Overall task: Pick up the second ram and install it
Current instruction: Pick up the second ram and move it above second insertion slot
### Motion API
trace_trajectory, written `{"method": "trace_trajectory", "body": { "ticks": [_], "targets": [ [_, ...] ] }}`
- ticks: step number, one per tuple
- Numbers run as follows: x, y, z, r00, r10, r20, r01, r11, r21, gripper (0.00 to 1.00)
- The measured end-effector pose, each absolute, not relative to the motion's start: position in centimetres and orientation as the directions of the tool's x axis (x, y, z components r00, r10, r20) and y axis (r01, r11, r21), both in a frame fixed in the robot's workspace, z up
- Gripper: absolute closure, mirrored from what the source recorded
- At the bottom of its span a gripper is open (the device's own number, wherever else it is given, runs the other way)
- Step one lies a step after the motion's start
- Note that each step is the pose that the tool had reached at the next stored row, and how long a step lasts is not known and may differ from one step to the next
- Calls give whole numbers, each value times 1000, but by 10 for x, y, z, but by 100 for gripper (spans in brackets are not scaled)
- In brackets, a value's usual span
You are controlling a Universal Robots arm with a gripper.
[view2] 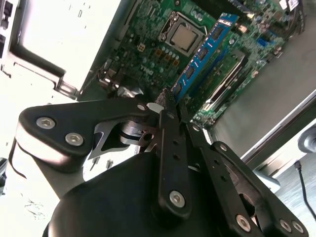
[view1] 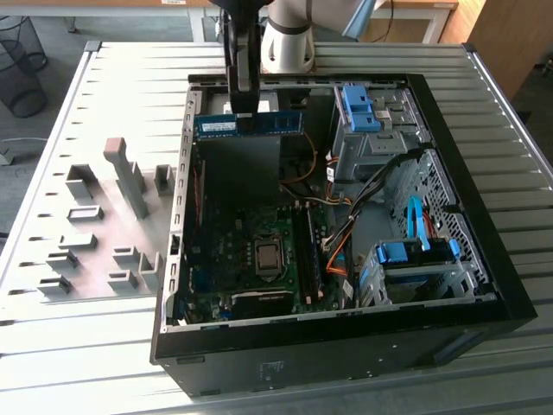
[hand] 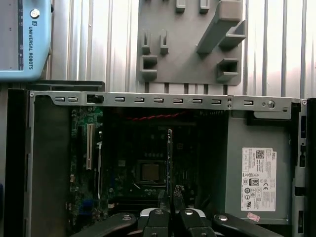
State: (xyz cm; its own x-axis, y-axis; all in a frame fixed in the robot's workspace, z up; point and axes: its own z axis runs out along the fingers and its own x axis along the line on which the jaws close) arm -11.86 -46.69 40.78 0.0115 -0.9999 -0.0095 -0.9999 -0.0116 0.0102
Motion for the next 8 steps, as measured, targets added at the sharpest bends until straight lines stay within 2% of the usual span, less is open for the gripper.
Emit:
{"method": "trace_trajectory", "body": {
  "ticks": [8],
  "targets": [
    [-100, -467, 408, 11, -1000, -9, -1000, -12, 10, 86]
  ]
}}
